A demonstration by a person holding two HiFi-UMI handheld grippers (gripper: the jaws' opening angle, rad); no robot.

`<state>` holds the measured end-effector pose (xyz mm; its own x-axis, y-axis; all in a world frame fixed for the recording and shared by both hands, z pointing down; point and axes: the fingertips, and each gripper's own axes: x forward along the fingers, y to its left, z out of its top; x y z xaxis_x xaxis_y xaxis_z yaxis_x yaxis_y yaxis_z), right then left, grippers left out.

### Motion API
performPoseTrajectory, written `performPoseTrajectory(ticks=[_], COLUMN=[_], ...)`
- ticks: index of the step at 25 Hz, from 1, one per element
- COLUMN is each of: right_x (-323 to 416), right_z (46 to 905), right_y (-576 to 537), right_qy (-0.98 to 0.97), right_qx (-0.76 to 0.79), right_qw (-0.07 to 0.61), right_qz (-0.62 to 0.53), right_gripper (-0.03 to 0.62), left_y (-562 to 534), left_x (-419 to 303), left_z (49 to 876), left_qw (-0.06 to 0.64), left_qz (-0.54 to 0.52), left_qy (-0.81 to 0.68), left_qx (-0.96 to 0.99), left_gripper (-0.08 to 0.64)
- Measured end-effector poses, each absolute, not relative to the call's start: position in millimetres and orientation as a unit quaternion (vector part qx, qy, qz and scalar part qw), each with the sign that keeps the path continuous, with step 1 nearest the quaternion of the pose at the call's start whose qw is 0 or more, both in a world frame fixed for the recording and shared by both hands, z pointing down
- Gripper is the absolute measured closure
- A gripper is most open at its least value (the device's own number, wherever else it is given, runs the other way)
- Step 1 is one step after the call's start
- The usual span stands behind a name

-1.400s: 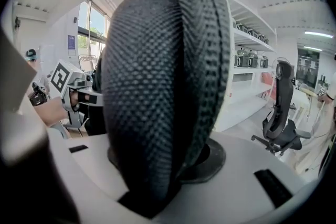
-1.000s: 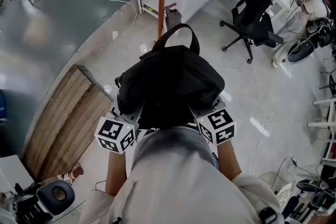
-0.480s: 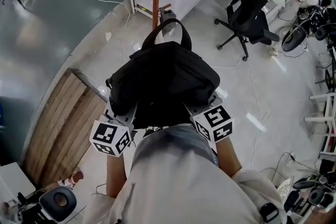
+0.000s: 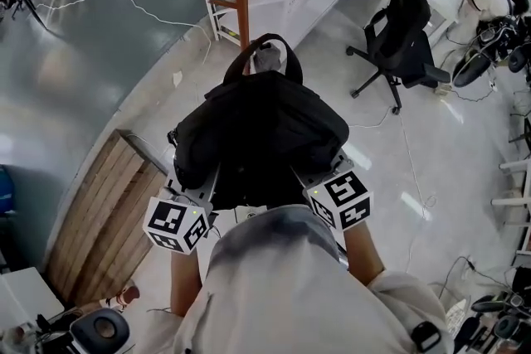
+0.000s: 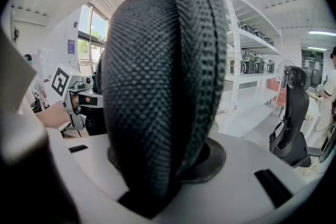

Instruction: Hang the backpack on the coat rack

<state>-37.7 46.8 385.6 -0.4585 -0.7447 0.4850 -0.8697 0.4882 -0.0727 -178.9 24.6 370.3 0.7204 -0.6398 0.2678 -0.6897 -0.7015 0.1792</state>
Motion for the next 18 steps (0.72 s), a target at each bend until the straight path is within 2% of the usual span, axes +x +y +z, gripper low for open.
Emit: performPoseTrajectory(ticks=[18], right_x=[11.3], right_z=[371.1], right_y=[-85.9], right_qy=[-0.874], right_qx=[0.418], right_qw=[0.202], right_qz=[0.143], right_gripper=[0.443], left_y=[-94.3], left_x=[-131.5], left_z=[353.7], left_qw=[0.131], left_qz=[0.102], left_qy=[-0.405], left_qx=[0.899], left_gripper=[0.489])
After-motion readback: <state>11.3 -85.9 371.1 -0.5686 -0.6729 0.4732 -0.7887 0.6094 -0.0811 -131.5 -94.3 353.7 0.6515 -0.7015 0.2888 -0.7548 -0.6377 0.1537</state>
